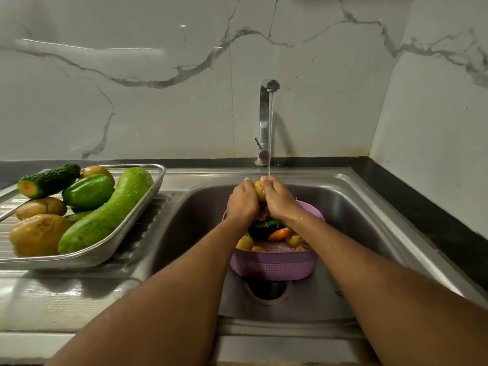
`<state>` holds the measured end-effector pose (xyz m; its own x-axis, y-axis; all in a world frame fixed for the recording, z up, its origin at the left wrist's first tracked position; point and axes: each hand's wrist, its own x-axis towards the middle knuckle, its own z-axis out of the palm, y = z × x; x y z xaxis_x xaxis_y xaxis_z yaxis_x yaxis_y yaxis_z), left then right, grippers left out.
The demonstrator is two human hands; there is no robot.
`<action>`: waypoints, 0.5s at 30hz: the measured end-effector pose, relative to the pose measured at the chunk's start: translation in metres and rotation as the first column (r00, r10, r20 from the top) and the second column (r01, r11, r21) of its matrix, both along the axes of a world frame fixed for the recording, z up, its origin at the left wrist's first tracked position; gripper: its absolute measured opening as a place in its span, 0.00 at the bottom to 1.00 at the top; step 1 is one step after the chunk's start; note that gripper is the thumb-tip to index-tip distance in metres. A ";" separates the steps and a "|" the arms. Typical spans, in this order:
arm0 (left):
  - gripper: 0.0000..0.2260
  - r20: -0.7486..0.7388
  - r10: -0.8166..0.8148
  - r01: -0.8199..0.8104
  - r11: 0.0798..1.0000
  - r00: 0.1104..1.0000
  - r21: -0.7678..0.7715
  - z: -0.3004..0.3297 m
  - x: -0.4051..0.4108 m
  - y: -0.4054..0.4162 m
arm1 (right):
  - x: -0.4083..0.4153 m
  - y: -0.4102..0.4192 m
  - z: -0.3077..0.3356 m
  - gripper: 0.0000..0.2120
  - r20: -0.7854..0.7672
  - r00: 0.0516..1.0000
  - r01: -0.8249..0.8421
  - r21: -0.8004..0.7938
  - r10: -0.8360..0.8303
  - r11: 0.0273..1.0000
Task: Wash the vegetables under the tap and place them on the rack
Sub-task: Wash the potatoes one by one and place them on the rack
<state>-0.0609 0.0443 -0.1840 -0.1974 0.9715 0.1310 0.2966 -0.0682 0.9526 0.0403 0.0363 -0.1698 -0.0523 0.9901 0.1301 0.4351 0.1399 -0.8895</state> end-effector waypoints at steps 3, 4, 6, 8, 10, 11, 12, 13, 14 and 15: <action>0.20 -0.091 -0.005 0.018 0.990 0.996 0.140 0.000 0.002 -0.006 | 0.000 0.000 0.001 0.21 -0.071 0.993 0.092 0.009 -0.091 0.996; 0.19 -0.111 -0.034 0.053 0.983 0.993 0.176 -0.001 0.003 -0.007 | 0.000 -0.001 0.004 0.22 -0.081 0.989 0.124 0.017 -0.122 0.992; 0.16 -0.159 -0.083 0.120 0.963 0.984 0.241 0.001 0.003 -0.011 | 0.002 -0.005 0.009 0.24 -0.048 0.983 0.178 0.045 -0.176 0.983; 0.15 -0.238 -0.070 0.145 0.939 0.969 0.311 0.005 0.001 -0.016 | 0.005 -0.010 0.012 0.26 0.057 0.965 0.248 0.118 -0.256 0.962; 0.16 -0.295 -0.017 0.139 0.906 0.955 0.400 0.012 -0.004 -0.024 | 0.008 -0.015 0.016 0.28 0.105 0.928 0.315 0.295 -0.359 0.902; 0.16 -0.309 0.012 0.133 0.886 0.951 0.444 0.016 -0.002 -0.029 | 0.011 -0.017 0.018 0.27 0.073 0.920 0.328 0.394 -0.385 0.859; 0.16 -0.308 0.048 0.117 0.860 0.950 0.496 0.022 -0.004 -0.034 | 0.010 -0.018 0.020 0.26 0.023 0.923 0.326 0.484 -0.384 0.812; 0.17 -0.293 0.074 0.097 0.844 0.953 0.528 0.024 -0.002 -0.036 | 0.010 -0.020 0.022 0.25 -0.025 0.930 0.322 0.537 -0.368 0.779; 0.17 -0.289 0.090 0.080 0.845 0.953 0.528 0.025 0.000 -0.039 | 0.010 -0.021 0.023 0.25 -0.034 0.938 0.310 0.531 -0.346 0.789; 0.18 -0.324 0.094 0.072 0.883 0.941 0.465 0.024 -0.001 -0.039 | 0.009 -0.022 0.023 0.25 0.020 0.944 0.285 0.449 -0.328 0.847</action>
<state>-0.0622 0.0049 -0.1598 -0.0730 0.7786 0.6233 0.5881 -0.4711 0.6574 0.0489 0.0145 -0.1470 0.2110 0.8014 0.5597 0.5968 0.3479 -0.7231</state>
